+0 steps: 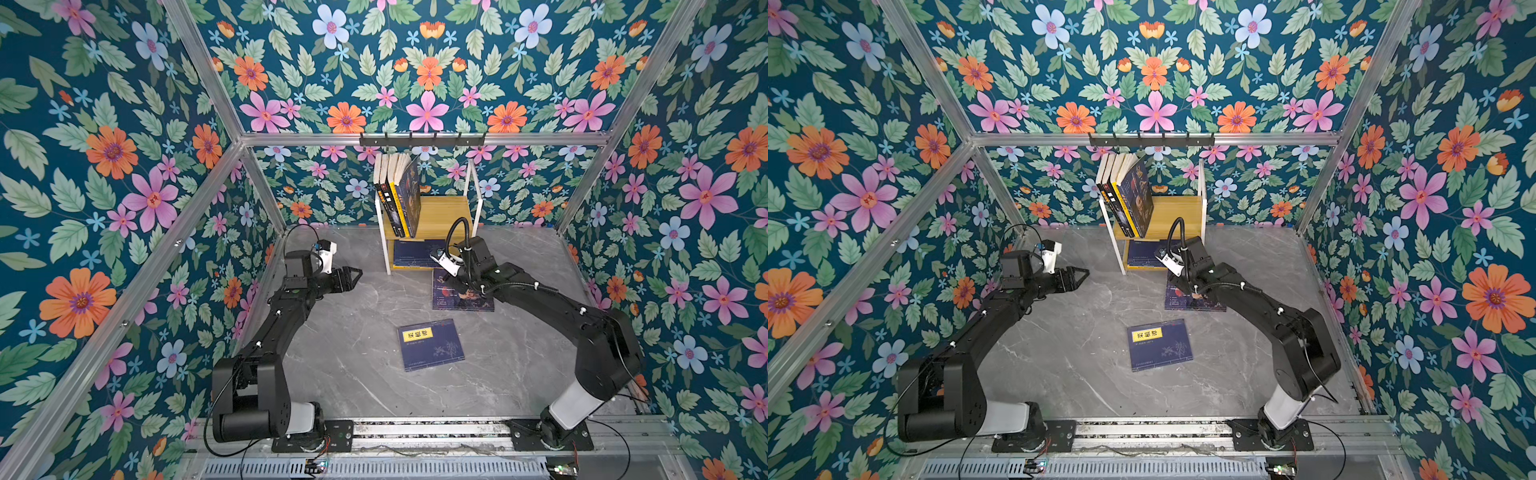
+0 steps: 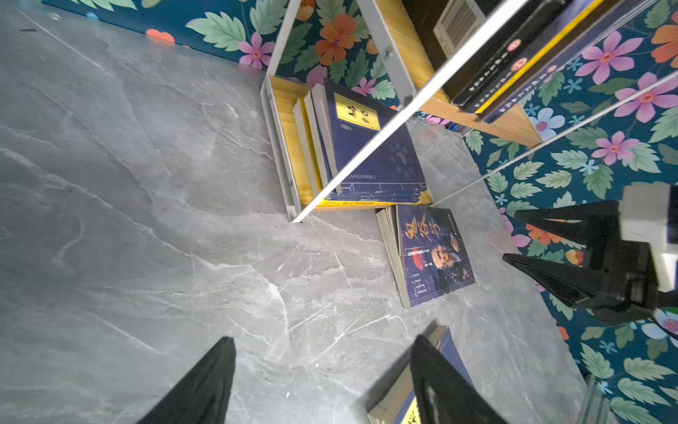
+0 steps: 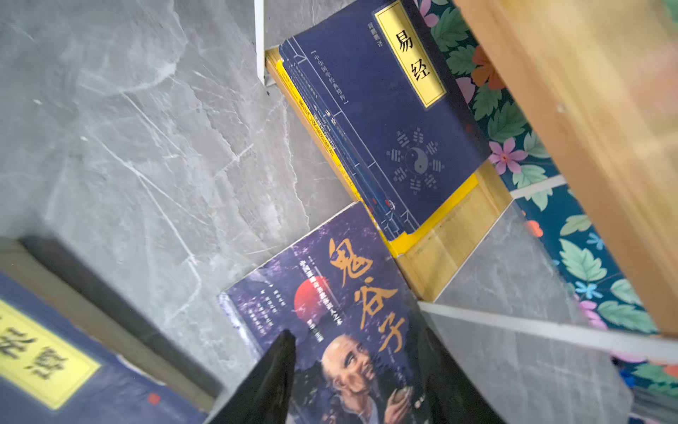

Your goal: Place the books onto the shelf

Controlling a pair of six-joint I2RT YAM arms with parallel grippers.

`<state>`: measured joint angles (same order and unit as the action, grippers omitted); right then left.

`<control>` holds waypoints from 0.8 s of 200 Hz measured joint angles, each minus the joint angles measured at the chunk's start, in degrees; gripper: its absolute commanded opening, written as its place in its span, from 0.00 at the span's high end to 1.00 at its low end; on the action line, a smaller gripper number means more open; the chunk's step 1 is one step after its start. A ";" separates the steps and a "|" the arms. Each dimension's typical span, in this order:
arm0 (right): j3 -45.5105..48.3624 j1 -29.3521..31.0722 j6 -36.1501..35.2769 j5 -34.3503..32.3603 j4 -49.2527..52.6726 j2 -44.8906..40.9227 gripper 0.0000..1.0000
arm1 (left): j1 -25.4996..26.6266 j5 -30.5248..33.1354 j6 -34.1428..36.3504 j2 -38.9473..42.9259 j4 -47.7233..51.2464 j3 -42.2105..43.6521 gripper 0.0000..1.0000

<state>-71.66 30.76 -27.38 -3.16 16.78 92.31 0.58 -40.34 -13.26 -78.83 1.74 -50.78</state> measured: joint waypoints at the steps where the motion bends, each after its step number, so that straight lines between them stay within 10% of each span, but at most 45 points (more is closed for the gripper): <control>1: 0.26 0.00 0.55 0.00 0.13 -0.39 0.40 | 0.07 -0.02 0.00 0.00 0.00 0.02 0.24; 160: 36.09 4.83 57.40 7.43 -0.81 -23.06 0.19 | 17.42 -1.16 -7.82 2.67 1.01 17.70 0.16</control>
<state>-35.57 35.59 30.02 4.27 15.97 69.25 18.00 -41.50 -21.08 -76.16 2.74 -33.08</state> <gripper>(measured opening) 0.810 0.836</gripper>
